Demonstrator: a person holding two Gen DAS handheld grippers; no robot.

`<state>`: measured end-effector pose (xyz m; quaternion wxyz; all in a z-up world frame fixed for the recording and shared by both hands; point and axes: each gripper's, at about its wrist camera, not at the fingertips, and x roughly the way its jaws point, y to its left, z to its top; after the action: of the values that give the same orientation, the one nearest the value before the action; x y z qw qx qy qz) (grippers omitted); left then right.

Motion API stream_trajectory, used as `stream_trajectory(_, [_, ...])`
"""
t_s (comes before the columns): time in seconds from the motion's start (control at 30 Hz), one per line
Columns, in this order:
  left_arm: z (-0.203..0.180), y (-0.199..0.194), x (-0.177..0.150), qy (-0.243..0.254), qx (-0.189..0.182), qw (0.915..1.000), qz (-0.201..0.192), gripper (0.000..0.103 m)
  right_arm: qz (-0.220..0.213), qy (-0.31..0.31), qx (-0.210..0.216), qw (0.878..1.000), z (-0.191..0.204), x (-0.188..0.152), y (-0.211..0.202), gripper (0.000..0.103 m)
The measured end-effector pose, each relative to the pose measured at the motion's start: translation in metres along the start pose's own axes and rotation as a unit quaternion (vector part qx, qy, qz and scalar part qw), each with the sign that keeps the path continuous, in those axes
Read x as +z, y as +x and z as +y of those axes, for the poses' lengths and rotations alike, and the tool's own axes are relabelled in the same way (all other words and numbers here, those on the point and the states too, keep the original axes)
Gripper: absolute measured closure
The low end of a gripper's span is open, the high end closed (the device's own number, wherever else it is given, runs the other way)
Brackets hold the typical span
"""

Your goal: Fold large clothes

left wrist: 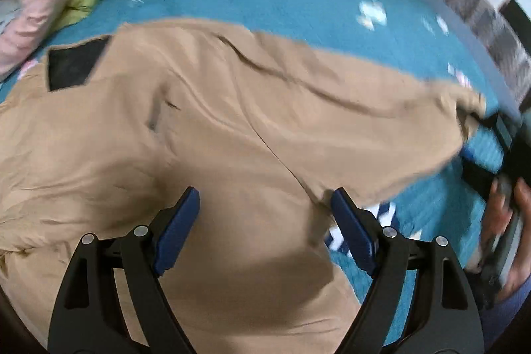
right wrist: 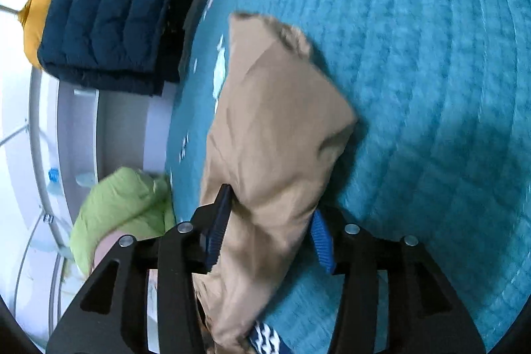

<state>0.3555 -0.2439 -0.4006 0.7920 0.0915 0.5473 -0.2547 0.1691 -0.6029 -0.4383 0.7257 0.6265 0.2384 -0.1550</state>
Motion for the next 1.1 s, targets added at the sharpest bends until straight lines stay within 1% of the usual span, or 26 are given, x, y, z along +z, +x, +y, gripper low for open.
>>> stream_trajectory(0.03, [-0.004,0.009,-0.001,0.008,0.003,0.9998,0.017,0.021,-0.009,0.004,-0.005,1.0,0.0,0.004,0.0,0.055])
stream_trajectory(0.07, [-0.006,0.019,-0.001,0.016,0.009,0.9994,0.028,0.021,-0.016,0.02,0.0,1.0,-0.003,0.007,0.001,0.055])
stream_trajectory(0.1, [-0.008,0.022,-0.001,0.021,0.009,0.9993,0.029,0.021,-0.021,0.042,0.021,0.999,-0.007,0.01,0.004,0.06])
stream_trajectory(0.13, [-0.008,0.023,0.0,0.027,0.009,0.9992,0.029,0.021,-0.021,0.052,0.028,0.998,-0.007,0.011,0.009,0.087])
stream_trajectory(0.17, [-0.008,0.018,0.002,0.026,0.0,0.9994,0.024,0.021,-0.024,0.044,0.022,0.998,-0.001,0.013,0.007,0.095])
stream_trajectory(0.23, [-0.002,-0.002,0.004,0.015,-0.034,0.9993,-0.009,0.021,-0.045,-0.028,0.013,0.999,0.035,0.01,-0.004,0.095])
stream_trajectory(0.3, [0.008,-0.026,0.005,-0.002,-0.048,0.9978,-0.046,0.021,-0.061,-0.103,0.012,0.993,0.076,0.0,-0.017,0.095])
stream_trajectory(0.33, [0.017,-0.039,0.004,-0.013,-0.056,0.9963,-0.063,0.021,-0.067,-0.136,0.021,0.988,0.101,-0.009,-0.022,0.095])
stream_trajectory(0.4, [0.039,-0.059,0.003,-0.041,-0.046,0.9941,-0.089,0.021,-0.074,-0.182,0.047,0.979,0.143,-0.029,-0.028,0.095])
stream_trajectory(0.43, [0.057,-0.069,0.0,-0.062,-0.036,0.9927,-0.097,0.021,-0.073,-0.207,0.064,0.973,0.168,-0.043,-0.028,0.095])
stream_trajectory(0.5, [0.096,-0.083,-0.006,-0.105,-0.021,0.9891,-0.101,0.021,-0.062,-0.261,0.097,0.958,0.219,-0.079,-0.024,0.095])
stream_trajectory(0.53, [0.119,-0.089,-0.011,-0.124,-0.013,0.9872,-0.1,0.021,-0.053,-0.28,0.107,0.953,0.239,-0.097,-0.019,0.095])
stream_trajectory(0.6, [0.169,-0.099,-0.025,-0.162,0.025,0.9819,-0.094,0.021,-0.023,-0.323,0.128,0.937,0.279,-0.145,-0.006,0.095])
stream_trajectory(0.67, [0.207,-0.107,-0.038,-0.189,0.046,0.9766,-0.092,0.021,0.008,-0.348,0.145,0.926,0.302,-0.19,0.011,0.095])
stream_trajectory(0.7, [0.234,-0.113,-0.047,-0.21,0.064,0.9716,-0.088,0.021,0.034,-0.365,0.157,0.917,0.315,-0.225,0.025,0.095])
stream_trajectory(0.73, [0.251,-0.116,-0.054,-0.224,0.071,0.9682,-0.086,0.021,0.052,-0.368,0.162,0.914,0.322,-0.246,0.038,0.095])
stream_trajectory(0.77, [0.267,-0.119,-0.059,-0.236,0.077,0.9649,-0.085,0.021,0.084,-0.369,0.167,0.91,0.327,-0.276,0.055,0.095])
stream_trajectory(0.8, [0.286,-0.125,-0.069,-0.254,0.086,0.9597,-0.083,0.021,0.11,-0.373,0.168,0.906,0.328,-0.308,0.071,0.095])
stream_trajectory(0.83, [0.299,-0.127,-0.075,-0.267,0.091,0.9559,-0.082,0.021,0.125,-0.381,0.163,0.901,0.327,-0.333,0.08,0.095])
stream_trajectory(0.87, [0.316,-0.13,-0.084,-0.284,0.1,0.9506,-0.075,0.021,0.142,-0.397,0.151,0.894,0.326,-0.362,0.095,0.095])
stream_trajectory(0.9, [0.327,-0.131,-0.091,-0.3,0.111,0.9452,-0.067,0.021,0.159,-0.41,0.136,0.888,0.323,-0.387,0.112,0.095])
stream_trajectory(0.93, [0.334,-0.132,-0.097,-0.312,0.114,0.9411,-0.064,0.021,0.185,-0.42,0.115,0.881,0.315,-0.413,0.132,0.095])
stream_trajectory(1.0, [0.344,-0.138,-0.11,-0.324,0.107,0.9375,-0.066,0.021,0.234,-0.422,0.079,0.872,0.293,-0.457,0.163,0.095])
stream_trajectory(1.03, [0.349,-0.141,-0.116,-0.327,0.111,0.9359,-0.068,0.021,0.25,-0.424,0.066,0.868,0.288,-0.471,0.175,0.095])
stream_trajectory(1.1, [0.355,-0.143,-0.123,-0.327,0.115,0.9355,-0.066,0.021,0.285,-0.43,0.036,0.856,0.271,-0.501,0.194,0.094])
